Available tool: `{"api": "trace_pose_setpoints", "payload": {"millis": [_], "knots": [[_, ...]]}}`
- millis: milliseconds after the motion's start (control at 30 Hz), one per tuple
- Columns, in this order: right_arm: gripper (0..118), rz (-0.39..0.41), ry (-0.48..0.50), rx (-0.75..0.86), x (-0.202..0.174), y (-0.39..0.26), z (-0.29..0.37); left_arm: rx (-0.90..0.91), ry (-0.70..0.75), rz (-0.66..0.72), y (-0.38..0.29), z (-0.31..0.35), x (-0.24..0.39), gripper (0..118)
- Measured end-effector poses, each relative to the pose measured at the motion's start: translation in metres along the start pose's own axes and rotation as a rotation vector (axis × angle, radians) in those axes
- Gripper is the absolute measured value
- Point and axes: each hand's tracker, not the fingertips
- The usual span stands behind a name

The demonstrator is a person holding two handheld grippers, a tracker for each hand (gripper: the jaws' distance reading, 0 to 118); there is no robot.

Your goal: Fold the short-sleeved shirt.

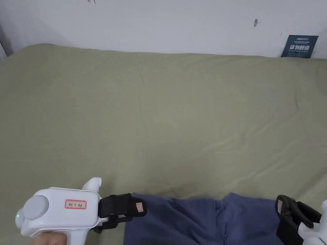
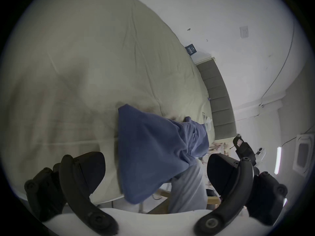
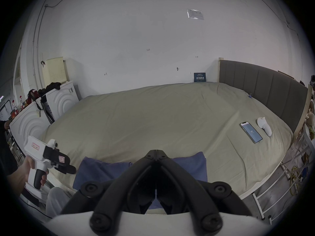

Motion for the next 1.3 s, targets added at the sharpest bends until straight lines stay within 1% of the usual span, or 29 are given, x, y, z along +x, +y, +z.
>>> {"api": "trace_pose_setpoints", "payload": {"millis": [33,67,133,167,233,267,300,333,367,400,433,467,533,633,667,700,800,833,900,967,1033,1067,1100,1167,1200,1300], "knots": [[2,0.000,-0.005,0.005,0.000,0.000,0.001,-0.014,-0.032,0.022,0.002,0.009,0.002,118],[2,0.000,-0.007,0.006,0.001,-0.001,0.002,-0.040,-0.072,0.039,0.006,-0.002,-0.006,118],[2,0.000,-0.015,-0.005,0.003,-0.001,0.001,-0.031,-0.150,0.046,0.007,-0.017,-0.018,118],[2,-0.003,-0.020,-0.007,0.005,-0.002,0.000,-0.013,-0.186,0.066,-0.001,-0.012,-0.009,118],[2,-0.003,-0.028,-0.016,0.008,-0.003,0.000,-0.030,-0.257,0.089,-0.002,-0.018,-0.010,115],[2,-0.003,-0.034,-0.015,0.009,-0.004,0.001,-0.044,-0.231,0.087,-0.003,-0.023,-0.010,96],[2,-0.003,-0.037,-0.018,0.010,-0.004,0.001,-0.039,-0.201,0.063,-0.006,-0.023,-0.004,57],[2,-0.005,-0.040,-0.018,0.011,-0.003,0.002,-0.031,-0.136,0.032,-0.008,-0.024,-0.001,10],[2,-0.012,-0.046,-0.017,0.012,-0.003,0.005,-0.029,0.035,-0.004,-0.011,-0.028,0.003,11],[2,-0.022,-0.043,-0.008,0.014,-0.003,0.008,0.032,0.083,-0.036,-0.014,-0.026,0.002,11],[2,-0.017,-0.039,-0.010,0.015,-0.002,0.009,0.000,0.004,-0.010,-0.013,-0.028,0.007,11],[2,-0.001,-0.045,-0.016,0.015,-0.002,0.009,0.019,-0.033,0.024,-0.014,-0.022,0.009,11],[2,0.009,-0.061,-0.004,0.016,-0.002,0.012,0.034,-0.026,0.006,-0.017,-0.013,0.014,11],[2,-0.010,-0.054,0.001,0.020,0.002,0.012,0.051,-0.003,0.008,-0.005,0.015,0.011,11],[2,-0.009,-0.055,0.008,0.020,0.003,0.012,0.095,0.052,-0.014,-0.004,0.032,0.011,11],[2,-0.009,-0.054,0.016,0.020,0.003,0.013,0.112,0.073,-0.022,-0.004,0.045,0.019,11],[2,-0.011,-0.046,0.033,0.021,0.007,0.012,0.186,0.143,0.005,-0.008,0.102,0.023,11],[2,-0.007,-0.041,0.036,0.021,0.007,0.010,0.206,0.207,-0.018,-0.005,0.122,0.024,11],[2,0.004,-0.037,0.044,0.020,0.007,0.006,0.231,0.271,-0.030,-0.007,0.158,0.034,11],[2,0.013,-0.031,0.053,0.019,0.008,0.003,0.259,0.364,-0.073,-0.006,0.174,0.052,11],[2,0.047,-0.031,0.094,0.016,0.008,0.002,0.240,0.489,-0.163,-0.008,0.178,0.077,11],[2,0.073,-0.048,0.125,0.014,0.009,0.003,0.208,0.551,-0.202,-0.009,0.173,0.090,11],[2,0.091,-0.060,0.140,0.013,0.010,0.004,0.187,0.566,-0.224,-0.010,0.168,0.098,11],[2,0.132,-0.078,0.184,0.009,0.011,0.008,0.143,0.549,-0.250,-0.011,0.154,0.119,11],[2,0.140,-0.083,0.197,0.008,0.012,0.011,0.130,0.551,-0.261,-0.011,0.144,0.133,11],[2,0.142,-0.082,0.236,0.007,0.013,0.020,0.076,0.580,-0.359,-0.014,0.113,0.159,11]]}}
